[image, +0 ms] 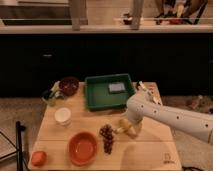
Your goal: Place banana in red bowl
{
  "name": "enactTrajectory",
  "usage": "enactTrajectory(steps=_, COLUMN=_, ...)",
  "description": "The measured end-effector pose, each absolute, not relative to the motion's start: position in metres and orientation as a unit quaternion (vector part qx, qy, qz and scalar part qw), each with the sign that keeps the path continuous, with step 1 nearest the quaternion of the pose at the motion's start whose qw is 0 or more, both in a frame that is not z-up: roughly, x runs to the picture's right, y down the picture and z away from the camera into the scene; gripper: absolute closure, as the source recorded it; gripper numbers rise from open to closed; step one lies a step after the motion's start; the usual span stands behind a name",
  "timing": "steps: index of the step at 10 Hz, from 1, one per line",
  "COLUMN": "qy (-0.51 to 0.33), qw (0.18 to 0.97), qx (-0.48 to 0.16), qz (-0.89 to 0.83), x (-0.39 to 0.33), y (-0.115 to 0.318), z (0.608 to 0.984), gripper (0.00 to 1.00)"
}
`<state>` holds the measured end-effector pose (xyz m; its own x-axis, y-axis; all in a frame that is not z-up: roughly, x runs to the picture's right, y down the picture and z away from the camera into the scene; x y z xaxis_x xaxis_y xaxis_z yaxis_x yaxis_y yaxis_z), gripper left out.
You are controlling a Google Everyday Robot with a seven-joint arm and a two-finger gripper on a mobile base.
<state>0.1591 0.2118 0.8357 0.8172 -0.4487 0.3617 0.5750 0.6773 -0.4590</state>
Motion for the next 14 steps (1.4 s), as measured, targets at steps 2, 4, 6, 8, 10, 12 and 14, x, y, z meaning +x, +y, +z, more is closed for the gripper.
enactTrajectory(steps=2, qy=-0.112, qw=0.910, qx=-0.285, qz=-0.278, x=0.159, y=0.213, z=0.837, gripper=0.59)
enactTrajectory(steps=4, qy=-0.119, qw=0.910, qx=-0.289, qz=-0.274, x=0.157, y=0.220, z=0.842, gripper=0.78)
enactTrajectory(steps=6, qy=-0.126, qw=0.910, qx=-0.290, qz=-0.270, x=0.157, y=0.227, z=0.846, gripper=0.97)
enactTrajectory(steps=8, qy=-0.127, qw=0.909, qx=-0.291, qz=-0.270, x=0.157, y=0.226, z=0.844, gripper=1.00)
enactTrajectory(steps=10, qy=-0.127, qw=0.909, qx=-0.291, qz=-0.271, x=0.156, y=0.226, z=0.842, gripper=1.00)
enactTrajectory(steps=12, qy=-0.118, qw=0.913, qx=-0.278, qz=-0.275, x=0.158, y=0.214, z=0.830, gripper=1.00)
enactTrajectory(steps=14, qy=-0.111, qw=0.917, qx=-0.266, qz=-0.278, x=0.158, y=0.199, z=0.818, gripper=1.00)
